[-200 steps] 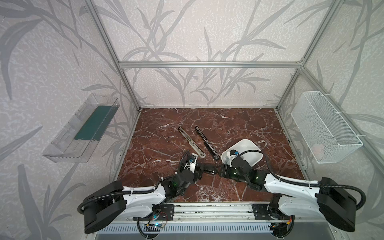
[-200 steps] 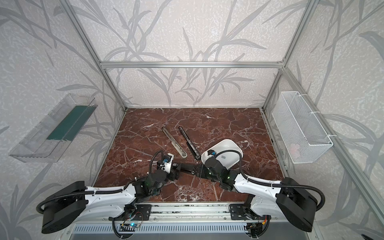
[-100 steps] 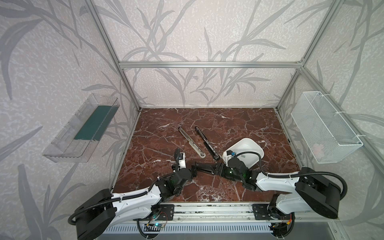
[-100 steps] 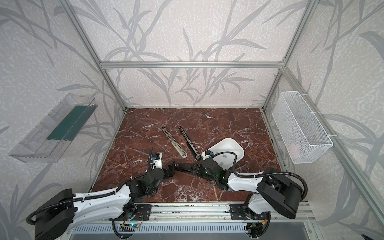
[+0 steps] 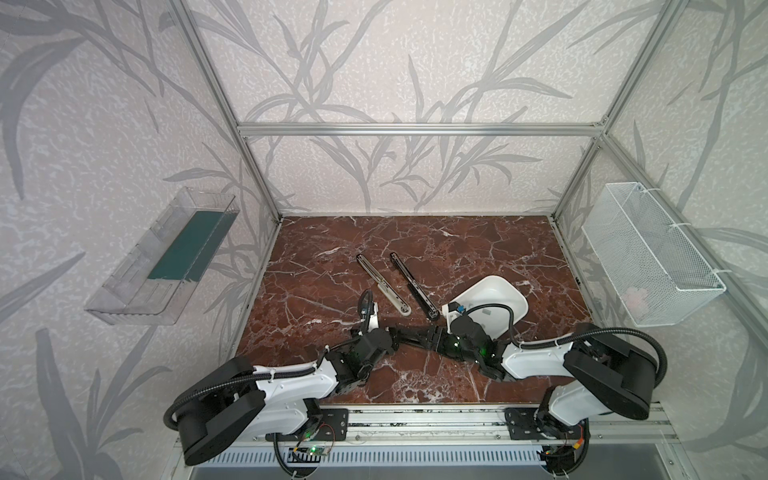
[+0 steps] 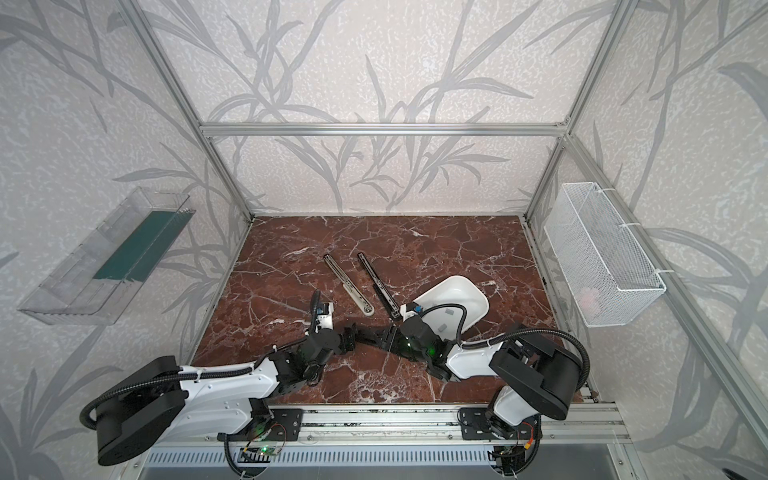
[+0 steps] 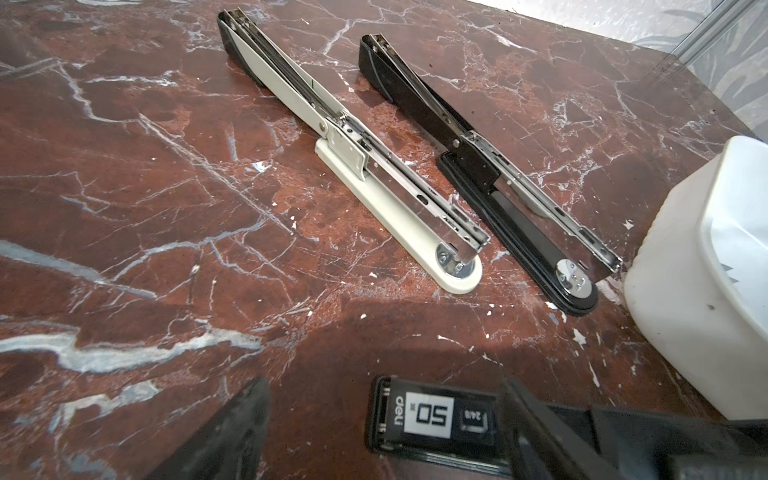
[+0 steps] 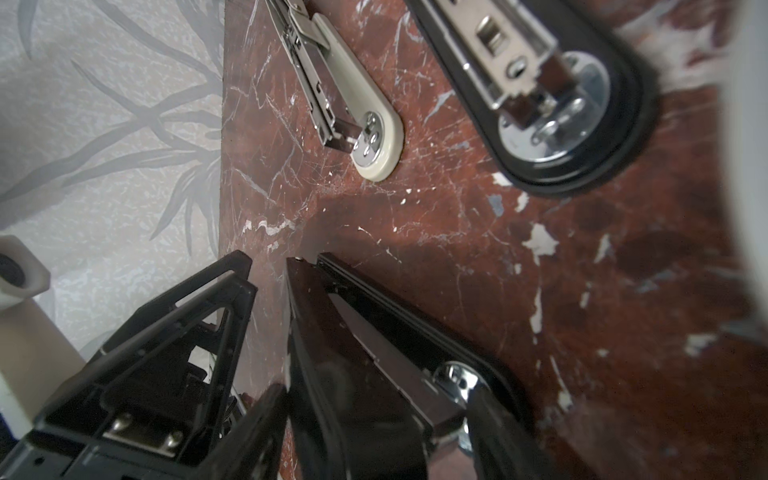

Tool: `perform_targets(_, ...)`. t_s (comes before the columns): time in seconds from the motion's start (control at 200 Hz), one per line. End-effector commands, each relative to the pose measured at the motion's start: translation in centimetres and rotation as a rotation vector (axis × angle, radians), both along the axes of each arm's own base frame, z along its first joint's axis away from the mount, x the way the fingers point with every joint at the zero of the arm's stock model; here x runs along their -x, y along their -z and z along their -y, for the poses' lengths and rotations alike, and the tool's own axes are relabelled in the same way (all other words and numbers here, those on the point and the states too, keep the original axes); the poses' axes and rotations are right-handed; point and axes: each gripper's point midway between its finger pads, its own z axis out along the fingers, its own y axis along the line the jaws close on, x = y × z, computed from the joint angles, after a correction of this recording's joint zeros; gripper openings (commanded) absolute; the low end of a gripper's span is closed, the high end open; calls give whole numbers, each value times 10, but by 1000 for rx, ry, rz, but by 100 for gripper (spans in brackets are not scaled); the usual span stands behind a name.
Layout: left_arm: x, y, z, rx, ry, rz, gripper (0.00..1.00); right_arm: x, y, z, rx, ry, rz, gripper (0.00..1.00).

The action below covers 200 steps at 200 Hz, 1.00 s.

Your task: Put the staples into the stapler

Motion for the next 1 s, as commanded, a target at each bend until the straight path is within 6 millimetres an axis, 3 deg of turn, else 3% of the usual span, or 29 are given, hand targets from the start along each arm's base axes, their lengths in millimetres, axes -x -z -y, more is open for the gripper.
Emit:
perform_targets(0.0,-8,-11,7,31,-8,26,86,-2,5,-1,-2,6,-5,65)
perform_targets(0.195,-11,-2,7,-28,-9,6,86,-1,6,-4,-3,-6,-11,60)
perform_targets(0.405,-12,4,9,-26,-7,-1,86,1,9,-2,5,-10,-15,44)
perform_targets(0.675,-12,-6,-1,-49,-37,22,85,1,5,1,59,-24,5,65)
perform_targets(0.9,-9,-38,-35,-43,-97,36,86,0,-17,4,217,-144,161,71)
perform_targets(0.995,-6,-45,-48,-26,-114,26,87,4,-28,-5,317,-268,275,72)
